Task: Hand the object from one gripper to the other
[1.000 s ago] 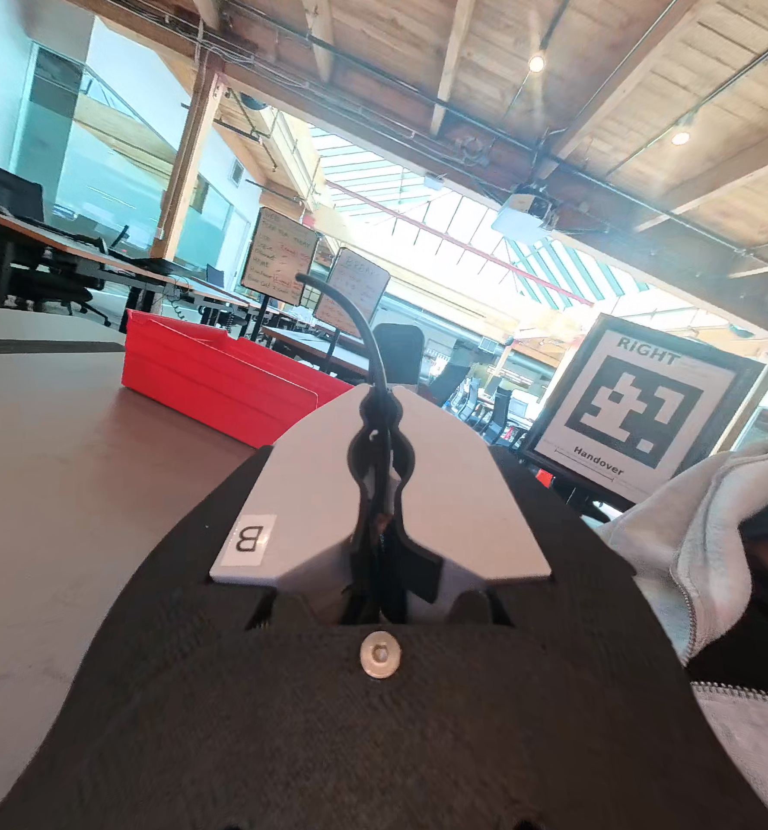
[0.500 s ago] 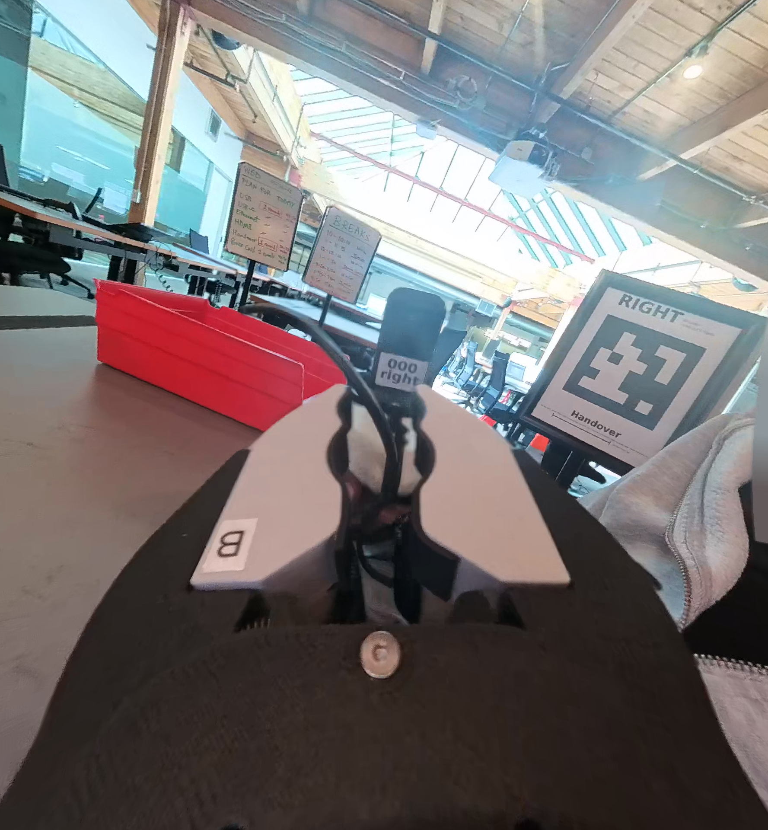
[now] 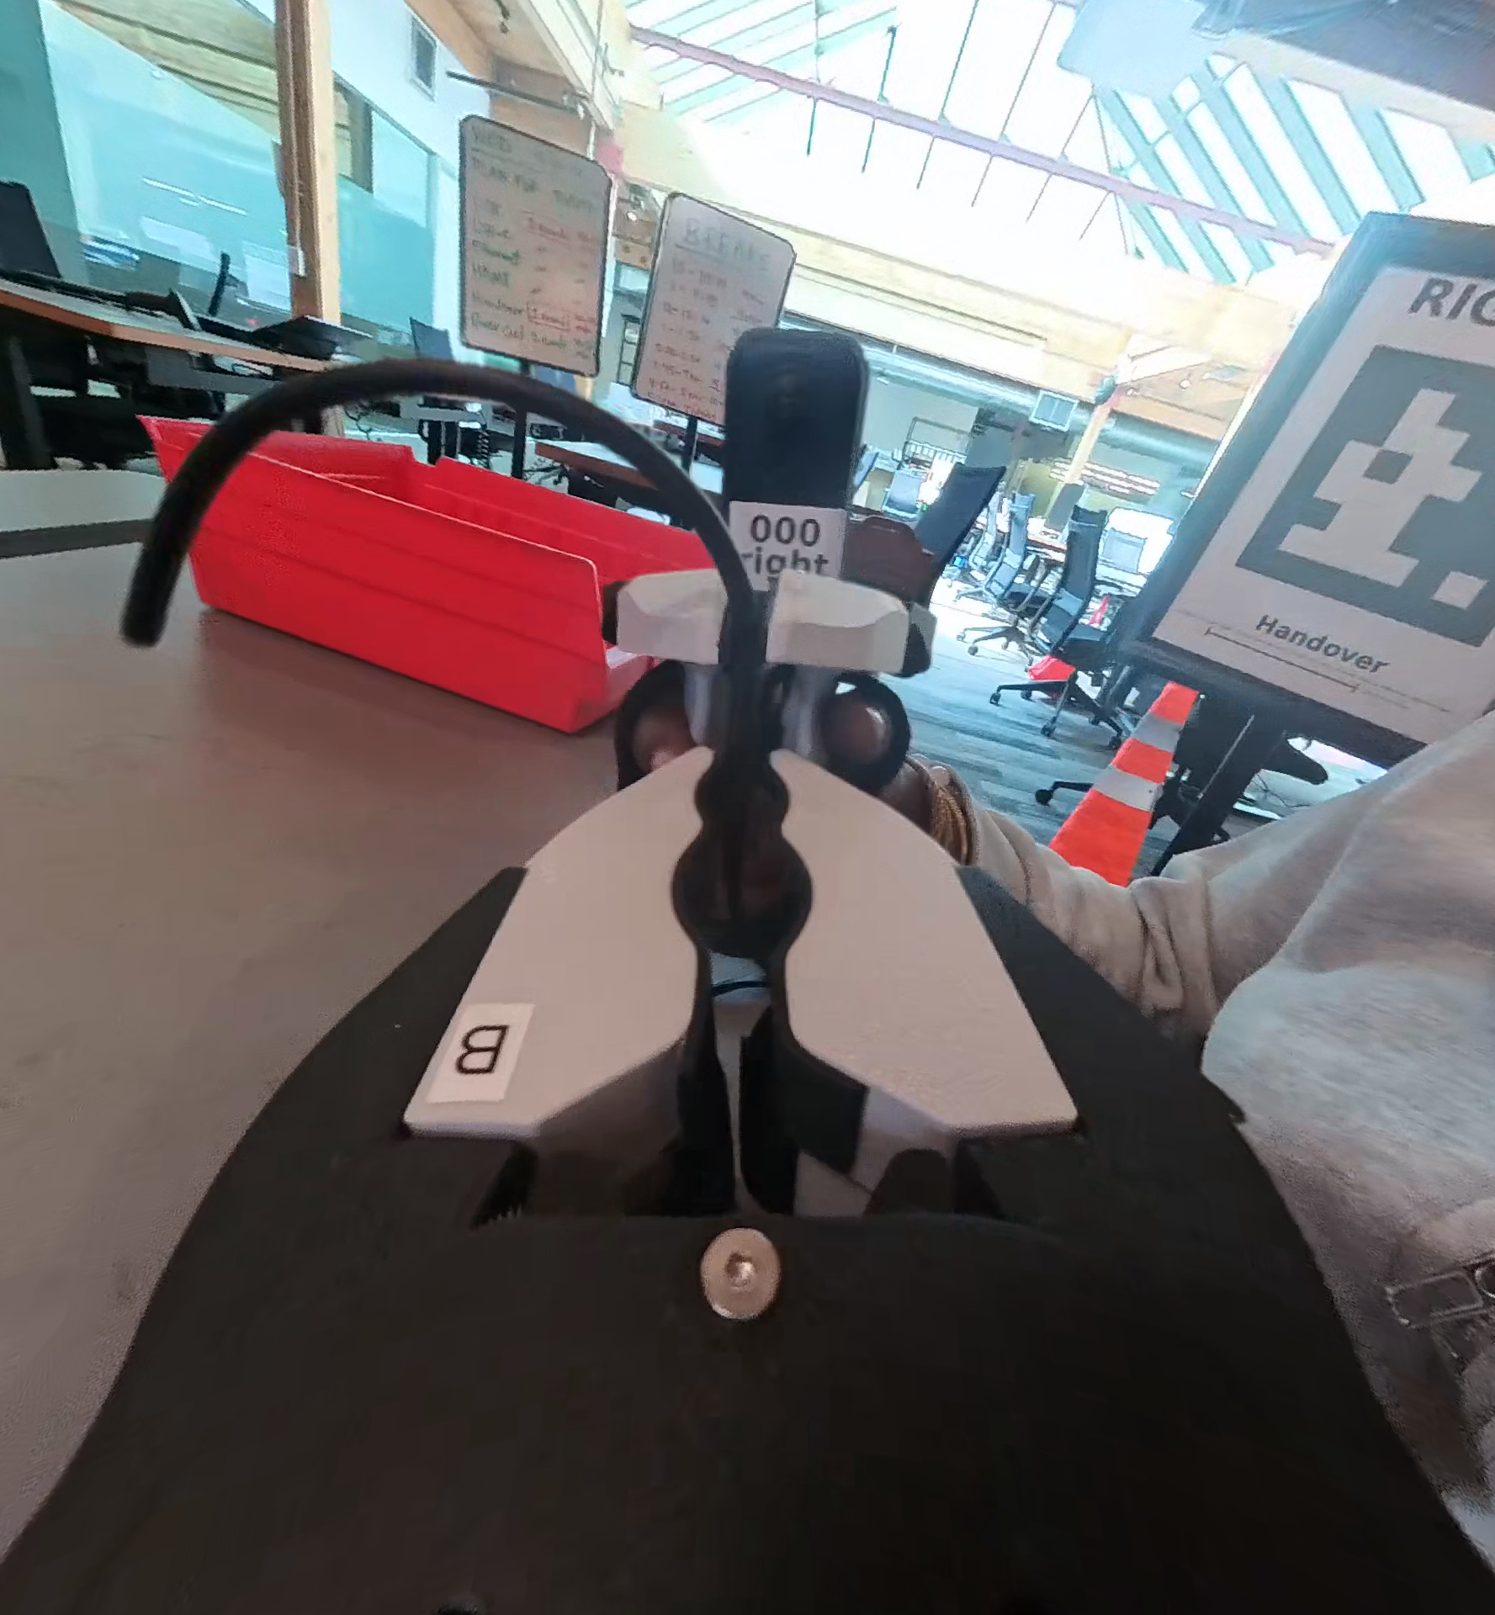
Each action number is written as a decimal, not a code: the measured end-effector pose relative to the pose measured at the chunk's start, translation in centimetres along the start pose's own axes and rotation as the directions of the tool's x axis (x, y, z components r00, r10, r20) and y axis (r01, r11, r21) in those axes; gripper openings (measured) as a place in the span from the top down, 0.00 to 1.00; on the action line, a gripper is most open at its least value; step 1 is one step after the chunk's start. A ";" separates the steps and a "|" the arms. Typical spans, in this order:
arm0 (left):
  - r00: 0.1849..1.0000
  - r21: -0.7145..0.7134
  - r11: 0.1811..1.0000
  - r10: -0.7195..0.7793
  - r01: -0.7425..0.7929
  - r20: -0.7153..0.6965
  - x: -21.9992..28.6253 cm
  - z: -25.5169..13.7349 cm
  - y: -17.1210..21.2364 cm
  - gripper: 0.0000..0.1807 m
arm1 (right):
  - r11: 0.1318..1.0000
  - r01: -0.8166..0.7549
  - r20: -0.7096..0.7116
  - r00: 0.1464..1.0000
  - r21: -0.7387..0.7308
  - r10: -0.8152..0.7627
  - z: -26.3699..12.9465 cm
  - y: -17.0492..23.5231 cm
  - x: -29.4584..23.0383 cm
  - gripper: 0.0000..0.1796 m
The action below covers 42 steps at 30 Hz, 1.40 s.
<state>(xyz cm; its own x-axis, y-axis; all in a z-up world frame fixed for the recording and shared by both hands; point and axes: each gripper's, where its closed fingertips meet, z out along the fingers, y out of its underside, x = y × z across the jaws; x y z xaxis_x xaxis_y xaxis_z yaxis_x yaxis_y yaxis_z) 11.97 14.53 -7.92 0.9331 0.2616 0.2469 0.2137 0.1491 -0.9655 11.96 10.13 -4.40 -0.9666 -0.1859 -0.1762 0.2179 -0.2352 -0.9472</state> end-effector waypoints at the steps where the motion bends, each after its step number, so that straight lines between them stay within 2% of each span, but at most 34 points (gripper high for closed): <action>1: 1.000 -0.004 1.000 0.010 -0.010 0.003 -0.1 -0.2 0.0 0.97 | 1.000 0.008 -0.004 1.000 -0.003 -0.008 0.0 0.1 0.0 0.97; 4: 1.000 0.045 0.999 0.000 0.000 -0.004 -0.1 -0.8 -0.7 0.97 | 1.000 0.001 -0.027 1.000 0.020 -0.001 -0.2 -0.3 0.4 0.96; 8: 0.995 0.231 0.967 -0.103 0.104 -0.016 -1.1 -2.9 -3.6 0.97 | 0.991 -0.131 -0.057 0.990 0.002 0.131 -0.5 0.3 1.6 0.83; 11: 0.984 0.362 0.916 -0.173 0.175 -0.038 -2.0 -4.5 -5.5 0.97 | 0.949 -0.299 0.026 0.953 -0.100 0.303 0.0 2.0 0.8 0.79; 13: 0.979 0.387 0.899 -0.199 0.204 -0.053 -2.2 -5.0 -5.8 0.97 | 0.933 -0.323 0.051 0.941 -0.159 0.334 0.3 2.8 0.2 0.81; 16: 0.973 0.375 0.898 -0.217 0.230 -0.079 -2.0 -4.8 -5.6 0.97 | 0.931 -0.287 0.056 0.950 -0.227 0.307 0.4 3.9 -0.2 0.96; 18: 0.971 0.367 0.899 -0.223 0.240 -0.090 -1.9 -4.7 -5.5 0.95 | 0.942 -0.248 0.068 0.961 -0.226 0.269 0.4 3.8 -0.5 0.98; 19: 0.969 0.348 0.905 -0.232 0.246 -0.082 -2.0 -4.5 -5.2 0.91 | 0.949 -0.233 0.062 0.966 -0.213 0.251 0.4 3.5 -0.4 0.98; 22: 0.967 0.237 0.938 -0.239 0.253 -0.085 -1.5 -3.3 -3.8 0.79 | 0.968 -0.230 0.072 0.969 -0.102 0.238 -0.1 1.7 0.0 0.98; 23: 0.968 0.180 0.952 -0.232 0.246 -0.095 -1.0 -2.7 -3.0 0.78 | 0.972 -0.229 0.072 0.970 -0.057 0.233 -0.3 1.0 0.1 0.98; 26: 0.971 -0.025 0.981 -0.192 0.190 -0.140 0.8 -1.1 0.0 0.78 | 0.985 -0.173 0.049 0.984 0.013 0.172 -0.7 -0.1 0.4 0.98; 28: 0.980 -0.079 0.988 -0.140 0.130 -0.142 1.4 -0.5 1.0 0.86 | 0.991 -0.132 0.043 0.990 0.011 0.132 -0.5 -0.1 0.3 0.98; 30: 0.989 -0.078 0.995 -0.077 0.068 -0.123 1.4 -0.6 1.1 0.95 | 0.993 -0.118 0.046 0.992 0.010 0.117 -0.4 0.0 0.1 0.98; 31: 0.992 -0.070 0.996 -0.062 0.055 -0.109 1.2 -0.7 1.0 0.96 | 0.993 -0.119 0.046 0.992 0.015 0.119 -0.4 -0.1 0.1 0.98; 34: 0.991 -0.035 0.996 -0.081 0.078 -0.109 1.0 -1.0 0.4 0.97 | 0.989 -0.144 0.037 0.989 0.045 0.142 -0.6 -0.5 0.4 0.96; 38: 0.993 0.071 0.994 -0.078 0.084 -0.094 0.5 -1.8 -1.3 0.97 | 0.970 -0.235 0.010 0.972 0.068 0.235 -0.7 -0.5 1.4 0.79; 40: 0.995 0.109 0.990 -0.080 0.086 -0.058 -0.2 -2.1 -1.9 0.97 | 0.956 -0.291 0.036 0.956 0.034 0.290 -0.4 0.0 1.1 0.75; 42: 0.997 0.183 0.980 -0.074 0.076 -0.014 -0.9 -2.7 -2.9 0.97 | 0.945 -0.324 0.056 0.944 -0.038 0.326 0.1 1.1 0.7 0.76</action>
<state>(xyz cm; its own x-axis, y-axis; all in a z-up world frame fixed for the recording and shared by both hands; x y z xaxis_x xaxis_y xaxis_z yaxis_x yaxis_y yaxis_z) 11.26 11.28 -5.53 0.9186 0.2361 0.3170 0.2274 0.3402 -0.9124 11.59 9.67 -5.59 -0.8335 -0.3060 -0.4600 0.5143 -0.1255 -0.8484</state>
